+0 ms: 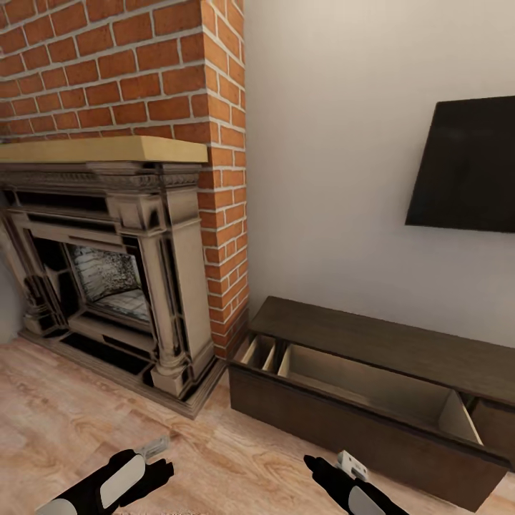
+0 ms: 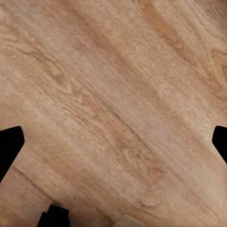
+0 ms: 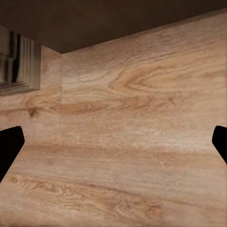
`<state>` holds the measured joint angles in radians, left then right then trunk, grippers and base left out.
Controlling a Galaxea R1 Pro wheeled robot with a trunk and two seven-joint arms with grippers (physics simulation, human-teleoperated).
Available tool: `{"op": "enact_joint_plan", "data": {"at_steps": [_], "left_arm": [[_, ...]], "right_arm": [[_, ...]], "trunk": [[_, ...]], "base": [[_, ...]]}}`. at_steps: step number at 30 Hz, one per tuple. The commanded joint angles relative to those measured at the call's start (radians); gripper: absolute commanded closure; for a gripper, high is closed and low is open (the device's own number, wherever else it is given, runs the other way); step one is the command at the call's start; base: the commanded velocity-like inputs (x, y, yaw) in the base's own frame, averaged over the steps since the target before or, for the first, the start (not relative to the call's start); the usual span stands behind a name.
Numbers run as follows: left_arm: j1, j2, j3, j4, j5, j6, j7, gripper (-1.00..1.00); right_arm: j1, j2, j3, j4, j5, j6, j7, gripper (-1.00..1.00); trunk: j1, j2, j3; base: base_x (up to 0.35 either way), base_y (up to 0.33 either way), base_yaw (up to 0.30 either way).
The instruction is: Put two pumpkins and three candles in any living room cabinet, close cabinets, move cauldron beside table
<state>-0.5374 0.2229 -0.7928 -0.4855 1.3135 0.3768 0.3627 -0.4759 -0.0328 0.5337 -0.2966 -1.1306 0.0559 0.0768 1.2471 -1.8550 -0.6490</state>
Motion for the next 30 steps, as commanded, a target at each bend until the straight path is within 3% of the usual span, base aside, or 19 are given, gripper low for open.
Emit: {"op": "enact_joint_plan", "data": {"at_steps": [1,4,30], "left_arm": [[-0.001,0.001,-0.006,-0.002,0.008,0.000,0.007,-1.00],[-0.001,0.001,-0.006,-0.002,0.008,0.000,0.007,-1.00],[-0.001,0.001,-0.006,-0.002,0.009,0.000,0.008,-1.00]], "right_arm": [[0.000,-0.001,0.004,-0.001,-0.006,0.002,0.001,-1.00],[0.000,-0.001,0.004,-0.001,-0.006,0.002,0.001,-1.00],[-0.001,-0.001,0.005,-0.002,-0.005,0.001,0.001,-1.00]], "trunk": [[-0.004,0.007,0.002],[-0.016,0.028,0.012],[-0.016,0.028,0.012]], "base": [[0.000,0.000,0.283],[0.000,0.000,0.283],[0.000,0.000,0.283]]}}
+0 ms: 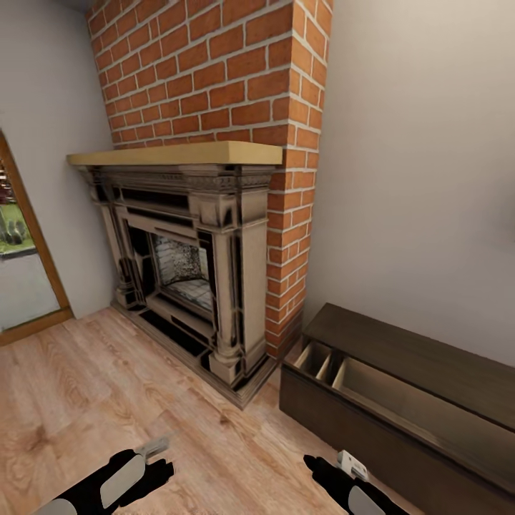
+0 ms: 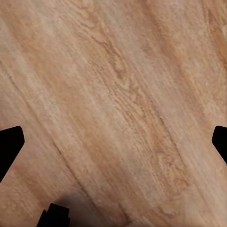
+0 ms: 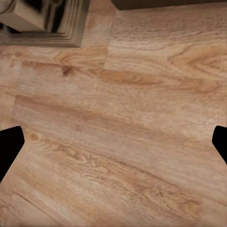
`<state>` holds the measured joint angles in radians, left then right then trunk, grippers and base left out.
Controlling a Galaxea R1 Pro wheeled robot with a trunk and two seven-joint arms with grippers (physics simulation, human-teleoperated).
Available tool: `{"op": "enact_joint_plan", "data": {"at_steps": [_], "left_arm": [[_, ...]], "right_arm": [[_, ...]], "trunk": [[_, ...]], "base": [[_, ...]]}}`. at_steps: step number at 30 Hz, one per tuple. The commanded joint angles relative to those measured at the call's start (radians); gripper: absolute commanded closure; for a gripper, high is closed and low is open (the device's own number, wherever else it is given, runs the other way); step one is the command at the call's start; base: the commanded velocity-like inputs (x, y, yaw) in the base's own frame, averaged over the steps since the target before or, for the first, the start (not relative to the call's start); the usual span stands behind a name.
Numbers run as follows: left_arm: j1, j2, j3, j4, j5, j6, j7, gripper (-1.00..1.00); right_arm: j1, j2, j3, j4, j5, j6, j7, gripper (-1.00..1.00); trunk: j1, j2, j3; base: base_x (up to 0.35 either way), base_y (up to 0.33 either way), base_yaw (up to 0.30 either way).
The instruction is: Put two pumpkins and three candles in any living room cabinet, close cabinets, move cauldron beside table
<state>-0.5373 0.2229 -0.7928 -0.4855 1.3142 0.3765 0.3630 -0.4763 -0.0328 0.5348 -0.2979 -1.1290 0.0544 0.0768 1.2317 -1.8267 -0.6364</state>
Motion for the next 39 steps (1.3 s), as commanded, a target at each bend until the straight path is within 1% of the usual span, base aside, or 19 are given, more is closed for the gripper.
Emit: {"op": "enact_joint_plan", "data": {"at_steps": [1,39], "left_arm": [[-0.001,0.001,-0.006,-0.002,0.008,0.001,0.007,-1.00],[-0.001,0.001,-0.005,-0.002,0.008,-0.001,0.007,-1.00]], "right_arm": [[0.000,-0.001,0.004,-0.001,-0.006,0.002,0.001,-1.00],[0.000,-0.001,0.004,-0.001,-0.006,0.002,0.001,-1.00]], "trunk": [[0.000,-0.001,-0.001],[0.000,-0.001,-0.001]], "base": [[0.000,0.000,0.283],[0.000,0.000,0.283]]}}
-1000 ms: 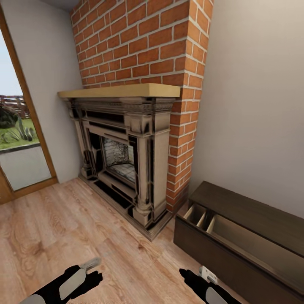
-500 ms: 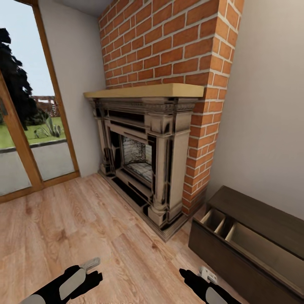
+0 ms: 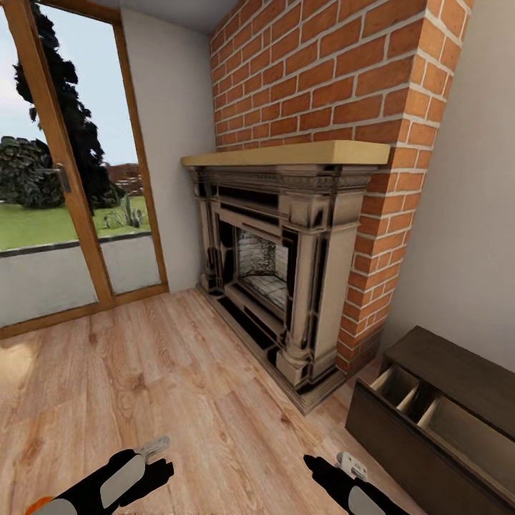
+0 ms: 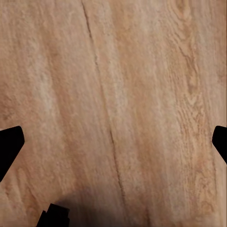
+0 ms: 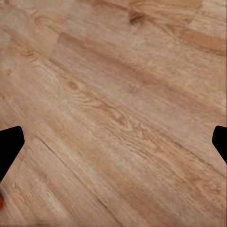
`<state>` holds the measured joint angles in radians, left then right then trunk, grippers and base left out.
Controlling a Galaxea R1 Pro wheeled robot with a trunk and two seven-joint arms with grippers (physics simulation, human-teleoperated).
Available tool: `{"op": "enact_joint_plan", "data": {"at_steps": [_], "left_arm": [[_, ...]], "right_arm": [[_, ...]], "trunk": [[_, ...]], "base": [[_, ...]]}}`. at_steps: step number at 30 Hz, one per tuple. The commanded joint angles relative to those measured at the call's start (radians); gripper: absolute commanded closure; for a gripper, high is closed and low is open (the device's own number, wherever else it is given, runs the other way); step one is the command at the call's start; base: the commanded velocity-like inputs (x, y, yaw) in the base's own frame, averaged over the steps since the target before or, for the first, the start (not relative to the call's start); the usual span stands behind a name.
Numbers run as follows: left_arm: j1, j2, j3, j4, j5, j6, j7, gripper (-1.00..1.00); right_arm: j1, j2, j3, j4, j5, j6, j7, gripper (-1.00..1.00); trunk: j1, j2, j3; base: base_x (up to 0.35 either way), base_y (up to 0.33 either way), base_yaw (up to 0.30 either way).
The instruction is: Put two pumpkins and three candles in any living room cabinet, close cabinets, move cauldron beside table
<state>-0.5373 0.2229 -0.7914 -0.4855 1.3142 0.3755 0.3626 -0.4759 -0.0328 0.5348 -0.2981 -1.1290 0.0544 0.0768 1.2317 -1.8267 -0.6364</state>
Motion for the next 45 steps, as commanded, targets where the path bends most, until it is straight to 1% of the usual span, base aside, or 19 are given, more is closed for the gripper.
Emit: {"op": "enact_joint_plan", "data": {"at_steps": [1,45], "left_arm": [[-0.001,0.001,-0.006,-0.002,0.008,0.000,0.007,-1.00],[-0.001,0.002,-0.006,-0.002,0.008,0.000,0.007,-1.00]], "right_arm": [[0.000,-0.001,0.004,-0.001,-0.006,0.002,0.001,-1.00],[0.000,-0.001,0.004,-0.001,-0.006,0.002,0.001,-1.00]], "trunk": [[0.000,-0.001,-0.001],[0.000,-0.001,-0.001]], "base": [[0.000,0.000,0.283],[0.000,0.000,0.283]]}}
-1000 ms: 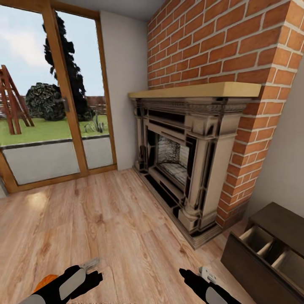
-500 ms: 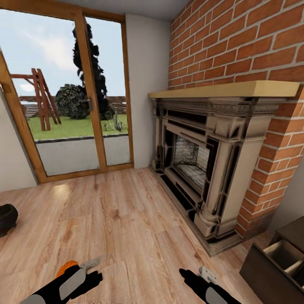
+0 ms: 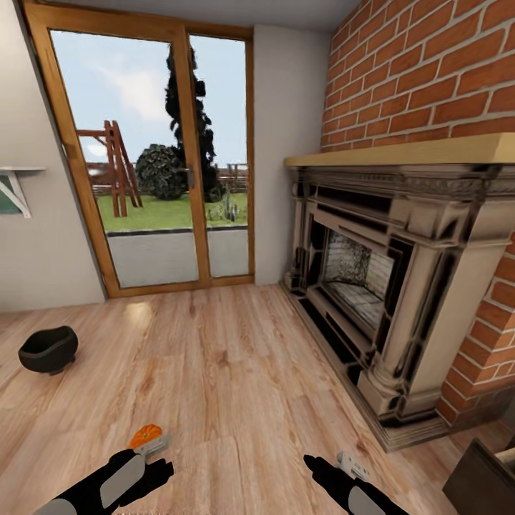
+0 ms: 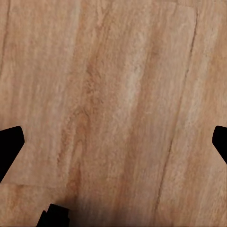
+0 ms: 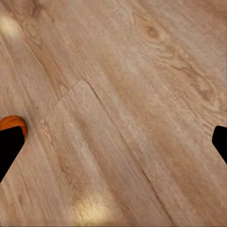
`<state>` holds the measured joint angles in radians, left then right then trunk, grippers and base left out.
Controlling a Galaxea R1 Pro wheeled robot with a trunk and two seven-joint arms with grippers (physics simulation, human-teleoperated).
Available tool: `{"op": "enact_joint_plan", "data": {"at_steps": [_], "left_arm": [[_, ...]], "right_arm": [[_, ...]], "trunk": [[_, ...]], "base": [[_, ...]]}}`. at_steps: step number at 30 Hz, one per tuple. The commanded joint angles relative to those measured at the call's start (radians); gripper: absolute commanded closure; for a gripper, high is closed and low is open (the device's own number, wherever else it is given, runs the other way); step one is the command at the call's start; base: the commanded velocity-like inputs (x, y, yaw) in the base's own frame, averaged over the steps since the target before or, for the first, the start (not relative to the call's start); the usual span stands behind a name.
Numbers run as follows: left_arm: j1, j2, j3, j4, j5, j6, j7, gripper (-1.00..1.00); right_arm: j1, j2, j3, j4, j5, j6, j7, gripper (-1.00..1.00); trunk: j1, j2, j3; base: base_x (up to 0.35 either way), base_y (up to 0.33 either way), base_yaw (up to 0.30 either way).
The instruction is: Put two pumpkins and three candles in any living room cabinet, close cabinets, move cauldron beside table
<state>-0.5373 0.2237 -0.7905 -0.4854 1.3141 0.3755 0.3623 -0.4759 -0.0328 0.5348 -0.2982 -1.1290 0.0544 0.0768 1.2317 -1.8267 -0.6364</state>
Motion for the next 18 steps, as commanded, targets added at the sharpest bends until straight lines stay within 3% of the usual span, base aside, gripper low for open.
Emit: {"op": "enact_joint_plan", "data": {"at_steps": [1,13,18], "left_arm": [[-0.001,0.001,-0.006,-0.002,0.008,0.000,0.007,-1.00],[-0.001,0.005,-0.004,-0.002,0.008,-0.001,0.007,-1.00],[-0.001,0.005,-0.005,-0.002,0.008,-0.006,0.007,-1.00]], "right_arm": [[-0.001,-0.001,0.004,-0.001,-0.006,0.002,0.001,-1.00],[0.000,-0.001,0.004,-0.001,-0.006,0.002,0.001,-1.00],[0.000,-0.001,0.004,-0.001,-0.006,0.002,0.002,-1.00]], "trunk": [[0.000,-0.001,-0.001],[0.000,-0.001,-0.001],[0.000,-0.001,-0.001]], "base": [[0.000,0.000,0.283],[0.004,0.000,0.283],[0.166,0.063,0.283]]}}
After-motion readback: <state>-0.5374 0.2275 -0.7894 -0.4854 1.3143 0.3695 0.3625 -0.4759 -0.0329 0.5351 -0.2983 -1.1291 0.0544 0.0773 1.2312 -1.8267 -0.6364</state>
